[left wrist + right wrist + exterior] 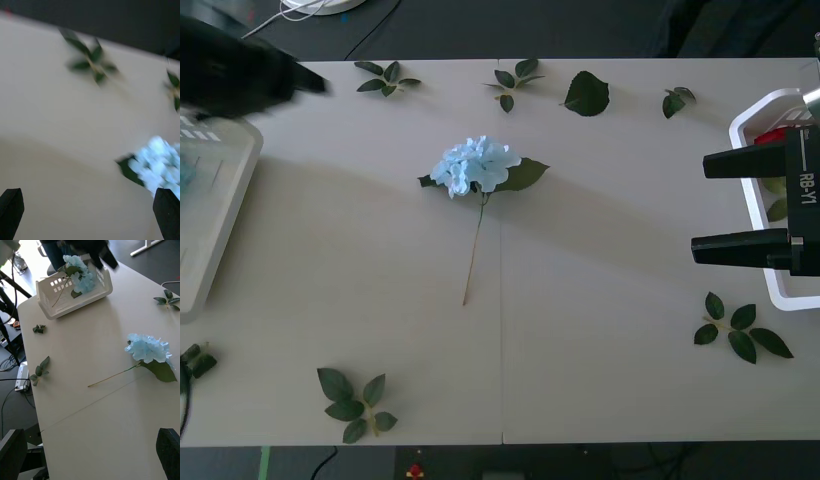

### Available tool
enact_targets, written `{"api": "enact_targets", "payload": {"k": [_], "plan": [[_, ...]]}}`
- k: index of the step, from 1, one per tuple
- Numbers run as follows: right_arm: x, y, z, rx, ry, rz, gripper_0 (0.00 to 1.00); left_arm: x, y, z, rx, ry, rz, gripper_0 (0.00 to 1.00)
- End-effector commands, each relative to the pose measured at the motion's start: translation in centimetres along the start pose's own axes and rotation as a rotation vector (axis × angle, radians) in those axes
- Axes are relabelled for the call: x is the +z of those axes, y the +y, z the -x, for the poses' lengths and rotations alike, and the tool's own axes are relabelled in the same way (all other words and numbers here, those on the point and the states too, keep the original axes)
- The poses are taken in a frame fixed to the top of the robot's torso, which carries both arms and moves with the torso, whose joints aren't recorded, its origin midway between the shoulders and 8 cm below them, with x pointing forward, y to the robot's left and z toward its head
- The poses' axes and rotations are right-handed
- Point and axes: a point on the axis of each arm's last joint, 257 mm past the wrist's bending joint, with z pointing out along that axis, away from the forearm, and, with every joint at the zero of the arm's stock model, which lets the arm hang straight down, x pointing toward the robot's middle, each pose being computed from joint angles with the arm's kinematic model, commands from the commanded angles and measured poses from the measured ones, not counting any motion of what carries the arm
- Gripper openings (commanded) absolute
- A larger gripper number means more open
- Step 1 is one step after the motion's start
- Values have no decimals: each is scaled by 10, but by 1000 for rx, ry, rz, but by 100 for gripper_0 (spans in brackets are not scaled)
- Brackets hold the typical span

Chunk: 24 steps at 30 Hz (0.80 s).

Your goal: Place the red flowers into the right box and the blue flowers into the left box. If a person shows an open palm, hand one flower to the person first, then continue sorting.

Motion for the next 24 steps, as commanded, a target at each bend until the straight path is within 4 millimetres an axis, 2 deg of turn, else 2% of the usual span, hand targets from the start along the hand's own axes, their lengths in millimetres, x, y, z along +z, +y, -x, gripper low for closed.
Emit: {"api": "enact_targets", "payload": {"k": [1,4,9,12,18,24], "plan": [[2,5,3,-4,-21,16,100,27,-72,-32,34,58,-47,100],[2,5,3,-4,-21,16,100,45,-103,-59,80,98,-76,100],[2,5,3,-4,-21,16,100,68,-141,-103,174,158,-101,100],[2,5,3,-4,-21,16,100,76,-159,-122,217,192,-104,100],[2,5,3,-4,-21,16,100,98,-179,-155,310,270,-66,100],[2,5,3,-4,-21,16,100,136,-184,-167,318,235,-64,100]]}}
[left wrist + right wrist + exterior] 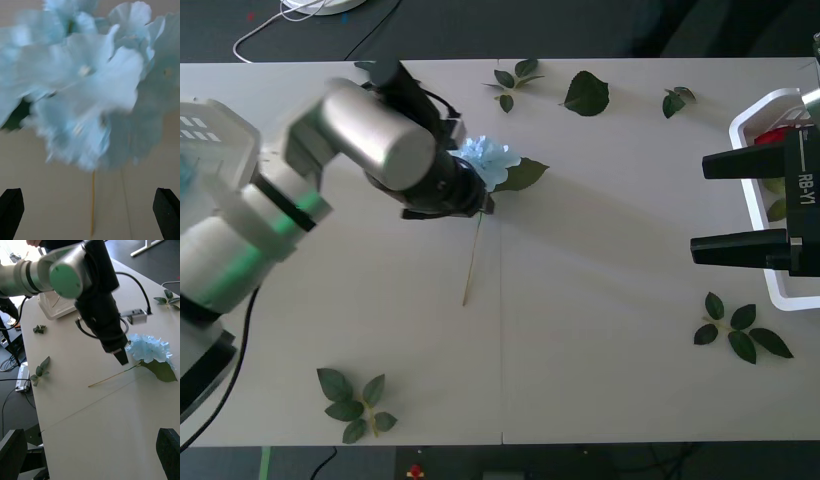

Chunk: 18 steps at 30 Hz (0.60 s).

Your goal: Place the red flowers into the right box and the blue flowers into the left box. If a person shows an open palm, hand one flower to the person first, then continue sorting.

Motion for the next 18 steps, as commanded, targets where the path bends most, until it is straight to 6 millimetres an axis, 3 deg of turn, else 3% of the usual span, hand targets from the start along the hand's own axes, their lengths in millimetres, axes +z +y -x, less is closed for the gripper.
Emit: {"api": "enact_targets", "payload": {"k": [1,8,18], "plan": [[2,5,3,-6,-20,15,100,12,-27,28,42,-83,-10,100],[2,5,3,-6,-20,15,100,45,-8,19,57,-92,46,100],[2,5,3,-6,-20,15,100,49,-7,14,76,-84,59,100]]}}
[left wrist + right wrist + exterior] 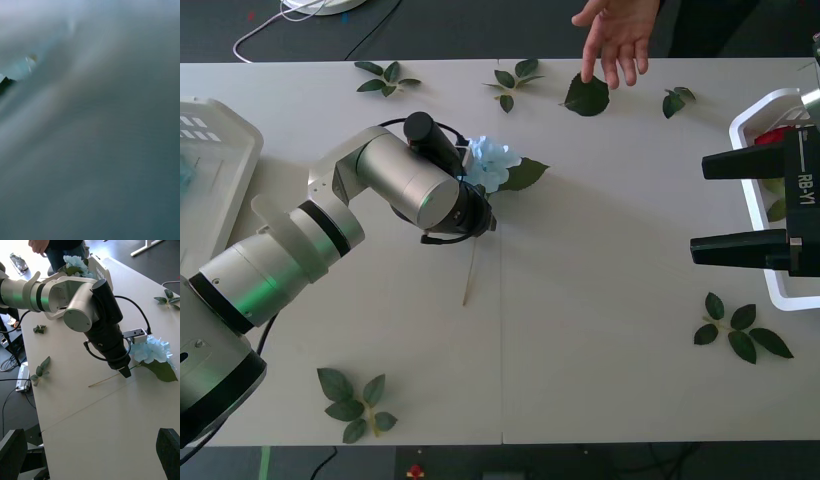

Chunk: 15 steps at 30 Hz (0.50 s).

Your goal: Place the red flowers into the right box and the blue flowers into the left box. If a person shows an open palm, hand one flower to the person first, then continue sorting.

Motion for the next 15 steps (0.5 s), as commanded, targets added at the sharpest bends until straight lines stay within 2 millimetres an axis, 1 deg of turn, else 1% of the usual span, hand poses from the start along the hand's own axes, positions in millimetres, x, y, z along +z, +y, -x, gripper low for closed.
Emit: {"api": "enact_targets", "payload": {"k": [1,7,8,9,10,15], "plan": [[2,5,3,-8,-20,14,100,-10,-25,24,57,-49,-18,100],[2,5,3,-8,-20,14,100,-8,-22,23,83,-54,1,100],[2,5,3,-8,-20,14,100,-7,-18,23,96,-57,15,57],[2,5,3,-8,-20,14,100,-6,-16,22,109,-58,26,4],[2,5,3,-8,-20,14,100,-6,-12,24,117,-64,39,0],[2,5,3,-8,-20,14,100,-6,-7,26,137,-72,59,0]]}}
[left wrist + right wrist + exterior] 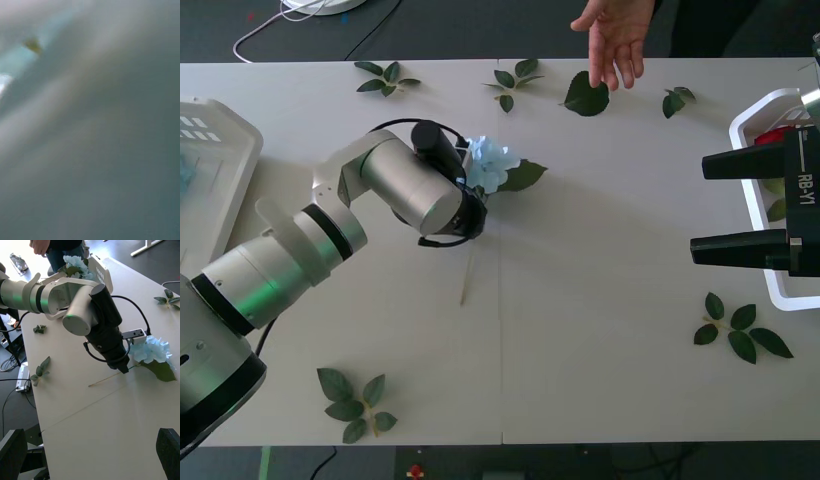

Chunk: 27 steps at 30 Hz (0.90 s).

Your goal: Place the red flowers into the right box and the blue flowers into the left box. If a person shows an open palm, hand one flower to the person first, then continue sorting.

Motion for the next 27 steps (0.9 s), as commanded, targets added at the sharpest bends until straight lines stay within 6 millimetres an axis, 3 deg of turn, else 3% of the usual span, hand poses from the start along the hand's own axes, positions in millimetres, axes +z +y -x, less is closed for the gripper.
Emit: {"api": "enact_targets", "payload": {"k": [1,10,19,25,27], "plan": [[2,5,3,-8,-20,14,100,-10,-17,27,73,-55,-7,0],[2,5,3,-8,-20,14,100,-11,-12,27,73,-56,0,0],[2,5,3,-8,-20,14,100,-14,14,33,66,-65,37,0],[2,5,3,-8,-20,14,100,-52,41,79,14,-169,30,0],[2,5,3,-8,-20,14,100,-78,57,103,-20,-215,32,0]]}}
